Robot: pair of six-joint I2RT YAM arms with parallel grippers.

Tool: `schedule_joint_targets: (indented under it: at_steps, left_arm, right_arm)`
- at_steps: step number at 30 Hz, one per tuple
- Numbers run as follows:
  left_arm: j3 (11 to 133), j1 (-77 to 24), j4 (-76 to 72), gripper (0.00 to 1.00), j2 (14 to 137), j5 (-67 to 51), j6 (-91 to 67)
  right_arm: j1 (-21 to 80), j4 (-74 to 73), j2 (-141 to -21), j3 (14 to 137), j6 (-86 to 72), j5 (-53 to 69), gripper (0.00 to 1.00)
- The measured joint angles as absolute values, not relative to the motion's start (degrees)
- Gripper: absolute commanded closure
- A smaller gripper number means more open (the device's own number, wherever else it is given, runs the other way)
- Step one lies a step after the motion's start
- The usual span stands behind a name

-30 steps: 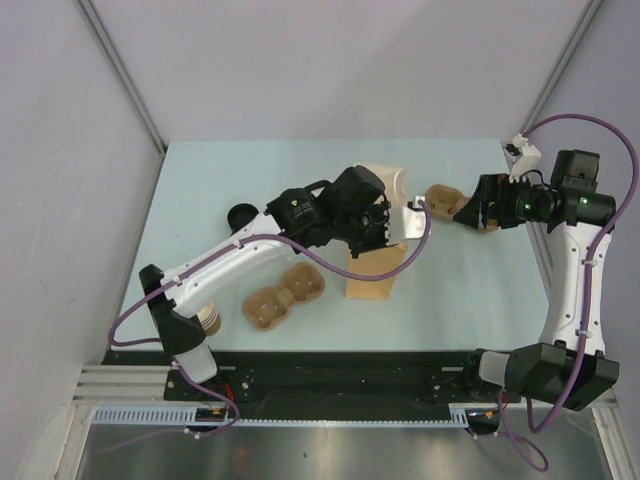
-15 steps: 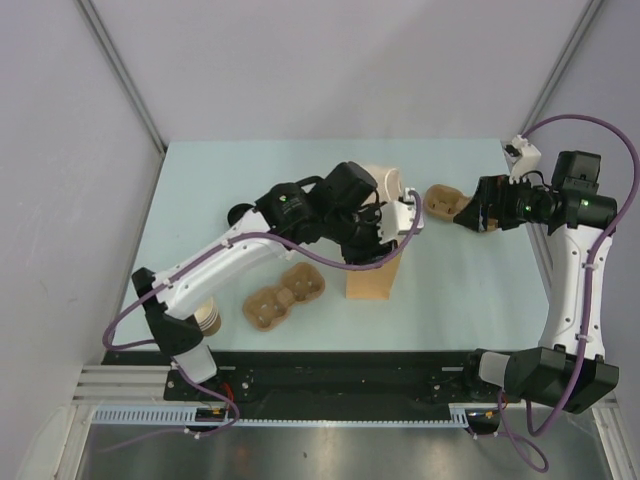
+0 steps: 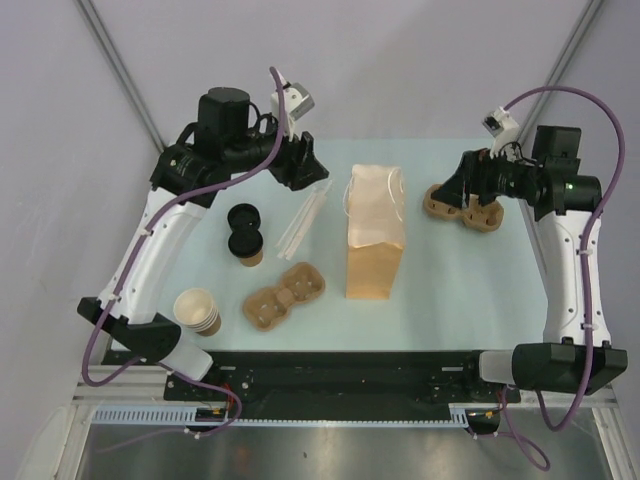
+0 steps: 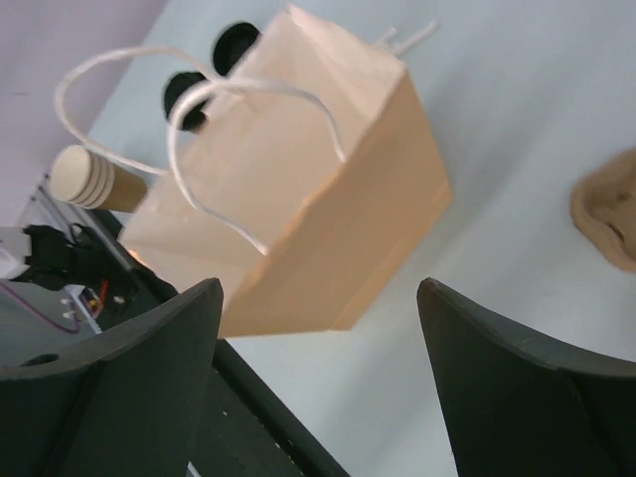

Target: Pack the takeout coffee

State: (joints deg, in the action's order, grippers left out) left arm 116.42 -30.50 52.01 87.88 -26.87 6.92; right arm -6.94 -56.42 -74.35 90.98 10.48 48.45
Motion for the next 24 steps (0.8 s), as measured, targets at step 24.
schedule_joint_targets:
  at_steps: [24]
  left_arm:
    - [111.09, -35.18, 46.37, 0.44, 92.47, -31.48, -0.01]
  right_arm:
    - [9.69, -49.12, -87.48, 99.90, 0.84, 55.00, 0.33]
